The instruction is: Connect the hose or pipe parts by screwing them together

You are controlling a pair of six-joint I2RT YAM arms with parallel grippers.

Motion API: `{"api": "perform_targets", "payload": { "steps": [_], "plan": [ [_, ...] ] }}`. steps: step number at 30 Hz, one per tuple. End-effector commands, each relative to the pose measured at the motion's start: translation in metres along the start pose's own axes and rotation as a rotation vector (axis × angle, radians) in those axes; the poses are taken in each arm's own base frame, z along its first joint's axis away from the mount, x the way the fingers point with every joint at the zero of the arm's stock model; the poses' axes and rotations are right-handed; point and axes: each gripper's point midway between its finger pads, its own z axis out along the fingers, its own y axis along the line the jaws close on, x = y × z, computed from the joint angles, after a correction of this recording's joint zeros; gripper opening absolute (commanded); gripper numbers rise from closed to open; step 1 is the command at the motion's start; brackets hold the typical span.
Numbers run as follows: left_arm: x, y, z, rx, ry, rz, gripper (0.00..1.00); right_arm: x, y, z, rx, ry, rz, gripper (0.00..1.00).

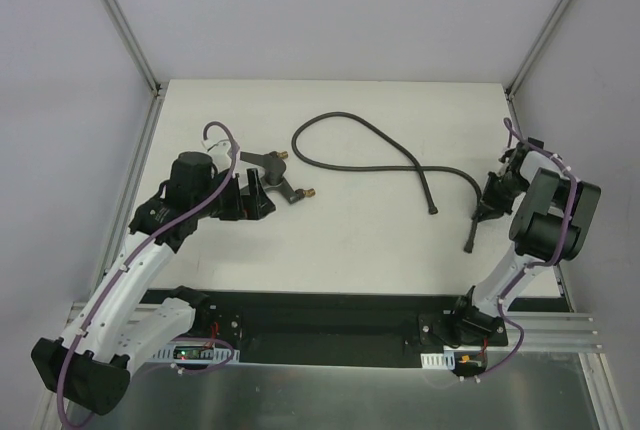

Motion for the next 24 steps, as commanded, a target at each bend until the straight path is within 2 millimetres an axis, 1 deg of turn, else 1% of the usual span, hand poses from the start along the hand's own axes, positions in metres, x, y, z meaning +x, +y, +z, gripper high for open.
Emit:
{"api": "perform_targets", "payload": {
  "steps": [1,2,3,4,5,6,7,8,9,10,11,12,13,14,15,16,17,18,19,20,21,22,23,24],
  "plan": [
    [-0.009,-0.021,-0.006,0.049,-0.016,0.004,0.93,0.028,0.077,-0.017,-0.284,0.008,0.013,0.17],
    [-0.008,-0.024,-0.005,0.043,-0.015,0.008,0.93,0.024,0.086,-0.02,-0.307,-0.035,0.018,0.12],
    [-0.008,-0.031,-0.002,0.041,-0.018,0.025,0.93,0.023,0.103,-0.034,-0.353,-0.107,0.014,0.05],
    [-0.009,-0.035,0.0,0.045,-0.026,0.035,0.93,0.024,0.117,-0.039,-0.4,-0.119,0.058,0.01],
    [-0.006,-0.04,0.004,0.047,-0.015,0.043,0.92,0.038,0.126,-0.034,-0.431,-0.104,0.068,0.01],
    [-0.004,-0.049,0.006,0.059,-0.013,0.059,0.93,0.025,0.14,-0.043,-0.505,-0.195,0.073,0.01],
    [-0.002,-0.056,0.009,0.073,-0.007,0.066,0.93,0.029,0.159,-0.051,-0.617,-0.17,0.158,0.01],
    [-0.003,-0.062,0.015,0.09,-0.009,0.069,0.92,0.035,0.169,-0.05,-0.673,-0.164,0.189,0.01],
    [0.001,-0.07,0.019,0.111,0.003,0.066,0.92,0.039,0.175,-0.048,-0.714,-0.192,0.192,0.01],
    [0.002,-0.078,0.022,0.141,0.013,0.063,0.91,0.042,0.175,-0.045,-0.704,-0.199,0.214,0.01],
    [0.0,-0.085,0.029,0.167,0.008,0.064,0.9,0.049,0.184,-0.044,-0.719,-0.182,0.249,0.01],
    [0.002,-0.091,0.033,0.185,0.015,0.07,0.89,0.052,0.188,-0.042,-0.757,-0.215,0.25,0.01],
    [0.007,-0.1,0.036,0.215,0.022,0.091,0.89,0.054,0.194,-0.044,-0.797,-0.211,0.274,0.01],
    [0.01,-0.103,0.044,0.219,0.035,0.105,0.9,0.057,0.202,-0.048,-0.839,-0.185,0.34,0.01],
    [0.006,-0.111,0.049,0.25,0.009,0.13,0.89,0.051,0.211,-0.056,-0.91,-0.225,0.349,0.01],
    [0.011,-0.12,0.053,0.286,0.019,0.155,0.89,0.063,0.215,-0.053,-0.948,-0.188,0.367,0.01],
    [0.015,-0.124,0.062,0.299,0.038,0.168,0.9,0.064,0.219,-0.055,-0.983,-0.177,0.383,0.01],
    [0.006,-0.135,0.065,0.342,0.004,0.198,0.9,0.06,0.226,-0.065,-1.044,-0.178,0.409,0.01],
    [0.005,-0.141,0.069,0.366,-0.003,0.219,0.9,0.066,0.229,-0.066,-1.068,-0.154,0.406,0.01],
    [0.009,-0.148,0.076,0.399,0.014,0.242,0.9,0.067,0.231,-0.069,-1.085,-0.148,0.412,0.01],
    [0.008,-0.153,0.08,0.421,0.006,0.275,0.9,0.066,0.233,-0.075,-1.113,-0.157,0.414,0.01],
    [0.001,-0.162,0.083,0.459,-0.026,0.296,0.9,0.066,0.233,-0.076,-1.121,-0.156,0.42,0.01],
    [0.008,-0.163,0.095,0.476,0.01,0.311,0.9,0.069,0.233,-0.076,-1.123,-0.153,0.425,0.01],
    [0.007,-0.167,0.1,0.492,0.012,0.335,0.9,0.068,0.234,-0.08,-1.14,-0.164,0.417,0.01]
  ]
}}
